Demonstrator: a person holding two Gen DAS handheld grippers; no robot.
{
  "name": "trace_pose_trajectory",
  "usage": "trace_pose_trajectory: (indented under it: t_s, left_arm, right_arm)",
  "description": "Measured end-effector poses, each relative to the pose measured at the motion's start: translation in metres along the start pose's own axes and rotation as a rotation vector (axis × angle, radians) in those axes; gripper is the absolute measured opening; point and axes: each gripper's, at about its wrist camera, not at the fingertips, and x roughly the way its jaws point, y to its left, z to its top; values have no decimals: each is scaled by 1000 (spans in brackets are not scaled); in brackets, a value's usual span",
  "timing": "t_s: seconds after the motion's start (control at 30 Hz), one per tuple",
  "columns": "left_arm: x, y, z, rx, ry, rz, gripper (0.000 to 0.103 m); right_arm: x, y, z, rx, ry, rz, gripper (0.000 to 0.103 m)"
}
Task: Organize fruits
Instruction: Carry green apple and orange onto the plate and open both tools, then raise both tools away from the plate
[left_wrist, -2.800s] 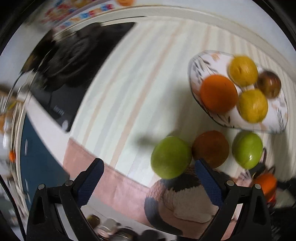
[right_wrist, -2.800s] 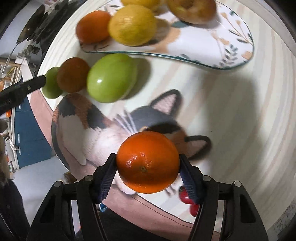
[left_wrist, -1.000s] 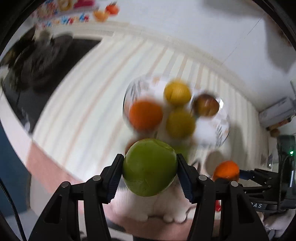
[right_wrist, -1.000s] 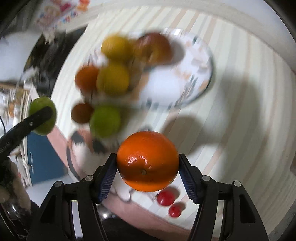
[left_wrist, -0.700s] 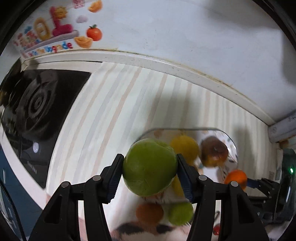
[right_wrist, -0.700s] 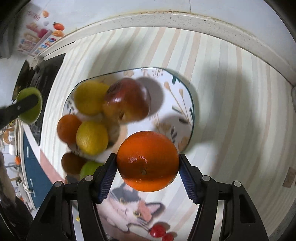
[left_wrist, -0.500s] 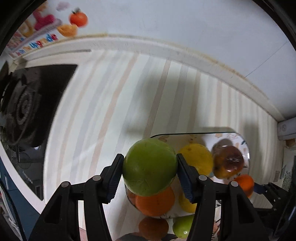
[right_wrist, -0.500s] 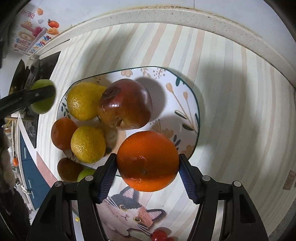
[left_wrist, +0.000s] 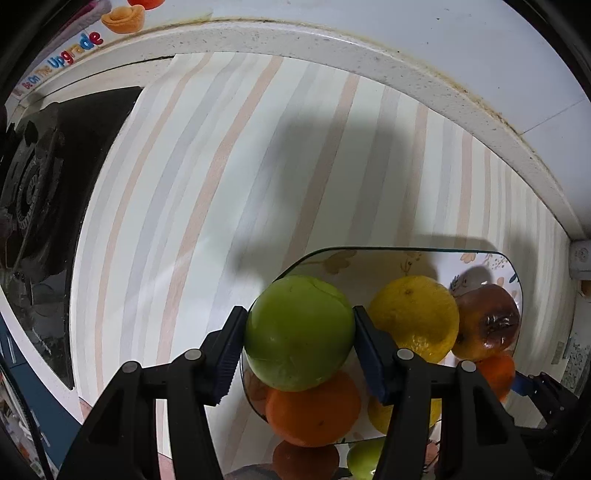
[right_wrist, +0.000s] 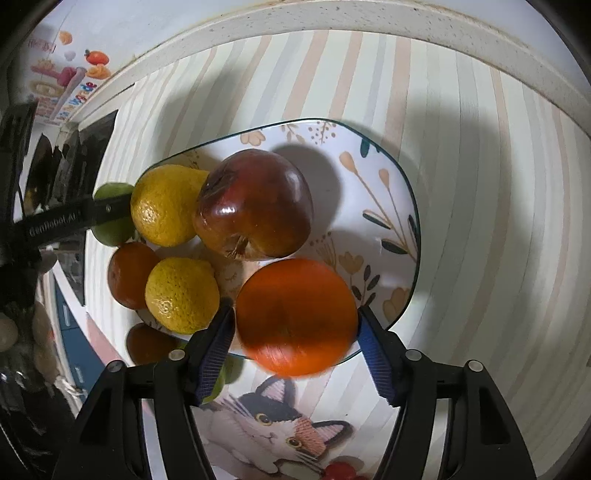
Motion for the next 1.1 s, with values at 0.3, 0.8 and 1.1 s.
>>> trace_pose_trajectory:
  t_s: [0.3,0.8,1.1]
  left_arm:
    - [-32,18,-15,-58,-87,-39,86]
    - [-103,-18,-103,-94,-272,57,87]
    - [-145,-43,-165,-91,-370,69,87]
  right_arm:
    - [-31,10,-7,-37,-53,-58,93]
    - [-92,31,-53,-169,-192,-177,93]
    - [-127,31,-95,-225,-250,-168,93]
